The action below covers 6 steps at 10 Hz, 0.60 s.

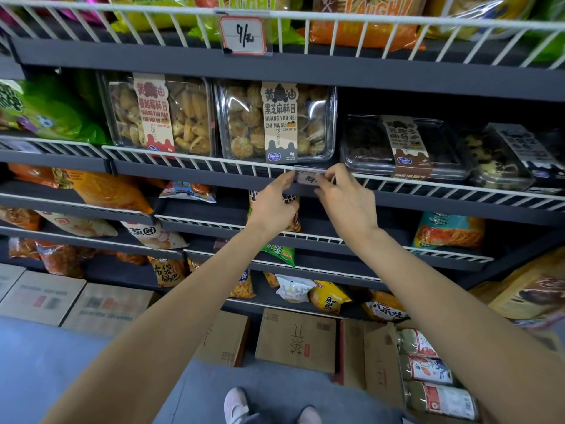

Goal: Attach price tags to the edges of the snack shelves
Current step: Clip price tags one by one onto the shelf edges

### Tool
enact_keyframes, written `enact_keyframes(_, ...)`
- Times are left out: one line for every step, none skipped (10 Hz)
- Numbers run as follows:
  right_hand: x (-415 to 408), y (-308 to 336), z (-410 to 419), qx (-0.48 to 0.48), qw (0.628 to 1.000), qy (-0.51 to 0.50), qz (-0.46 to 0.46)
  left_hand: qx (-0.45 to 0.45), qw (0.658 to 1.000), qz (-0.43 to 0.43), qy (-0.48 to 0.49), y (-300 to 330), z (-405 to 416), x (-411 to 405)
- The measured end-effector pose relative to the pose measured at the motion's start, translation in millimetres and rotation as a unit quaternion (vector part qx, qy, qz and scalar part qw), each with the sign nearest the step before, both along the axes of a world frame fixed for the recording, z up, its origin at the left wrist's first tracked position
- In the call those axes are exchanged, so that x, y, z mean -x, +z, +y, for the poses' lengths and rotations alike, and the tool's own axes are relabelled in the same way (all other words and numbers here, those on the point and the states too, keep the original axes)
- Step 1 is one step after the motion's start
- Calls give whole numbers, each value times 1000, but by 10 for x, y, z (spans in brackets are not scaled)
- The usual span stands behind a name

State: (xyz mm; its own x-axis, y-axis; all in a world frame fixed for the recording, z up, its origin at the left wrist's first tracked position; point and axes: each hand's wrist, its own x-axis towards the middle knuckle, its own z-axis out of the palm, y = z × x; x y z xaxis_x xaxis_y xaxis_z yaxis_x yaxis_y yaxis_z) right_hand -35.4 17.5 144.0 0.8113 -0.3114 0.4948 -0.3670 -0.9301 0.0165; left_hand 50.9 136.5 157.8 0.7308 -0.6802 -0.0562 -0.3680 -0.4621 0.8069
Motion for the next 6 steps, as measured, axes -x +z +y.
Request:
enact_keyframes(40, -76, 12, 21, 998, -9, 56, -11, 1000, -2, 3, 7, -16, 12)
enact_keyframes(116, -142, 25, 45, 990, -28, 134, -18, 1000, 15, 0, 38, -42, 48)
enact_keyframes(167, -125, 26, -28, 983, -12, 184, -24, 1000, 17, 2, 75, -68, 66)
enact_keyframes(203, -23, 29, -91, 983, 3, 162, -23, 1000, 7, 7, 157, -53, 99)
enact_keyframes(242, 80, 35, -210, 970, 39, 118, -2, 1000, -6, 20, 223, -34, 125)
enact_keyframes(305, 227, 92, -305, 949, 71, 41, 8, 998, -58, 35, 348, 33, 179)
